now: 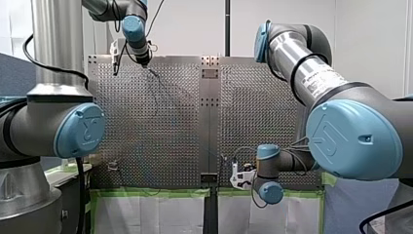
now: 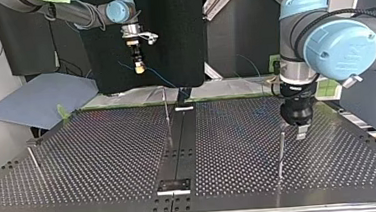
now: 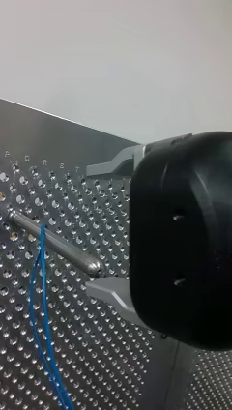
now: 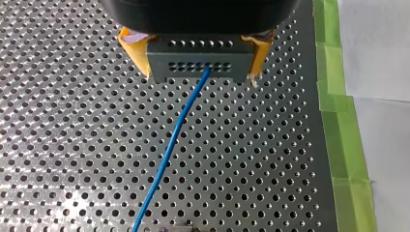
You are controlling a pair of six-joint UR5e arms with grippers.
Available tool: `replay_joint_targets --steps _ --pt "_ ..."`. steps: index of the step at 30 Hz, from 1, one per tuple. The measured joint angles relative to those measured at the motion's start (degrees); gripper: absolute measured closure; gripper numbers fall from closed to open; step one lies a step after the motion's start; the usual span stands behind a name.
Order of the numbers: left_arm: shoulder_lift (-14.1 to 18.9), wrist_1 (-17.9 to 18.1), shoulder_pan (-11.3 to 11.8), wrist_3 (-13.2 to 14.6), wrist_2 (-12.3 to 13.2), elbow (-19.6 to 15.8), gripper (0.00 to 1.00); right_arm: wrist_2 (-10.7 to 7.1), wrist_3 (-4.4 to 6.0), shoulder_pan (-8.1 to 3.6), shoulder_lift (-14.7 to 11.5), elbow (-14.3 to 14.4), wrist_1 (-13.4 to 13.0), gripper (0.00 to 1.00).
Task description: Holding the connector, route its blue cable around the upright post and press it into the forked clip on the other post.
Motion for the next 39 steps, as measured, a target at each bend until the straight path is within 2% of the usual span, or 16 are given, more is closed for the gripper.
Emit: replay_joint_targets --steps 15,20,25,30,39 --pt "0.06 -0.06 -0.97 0.61 0.27 0.0 0.0 -0.01 0.0 0.05 -0.01 -0.02 0.08 1.0" --pt "0.05 0.77 -2.98 2.96 2.56 0.0 0.0 0.05 0.0 0.06 0.01 -0.01 0.14 1.0" --pt "0.01 2.86 -5.4 4.0 4.24 0.0 0.0 0.07 0.03 0.12 0.02 -0.02 -0.05 1.0" --pt "-0.87 5.07 -7.66 4.22 2.91 0.15 0.0 -0.04 0.13 0.15 0.01 -0.03 -0.19 1.0" --pt "-5.17 9.69 -12.27 6.05 -1.58 0.79 0.0 -0.77 0.29 0.23 0.01 0.0 -0.31 1.0"
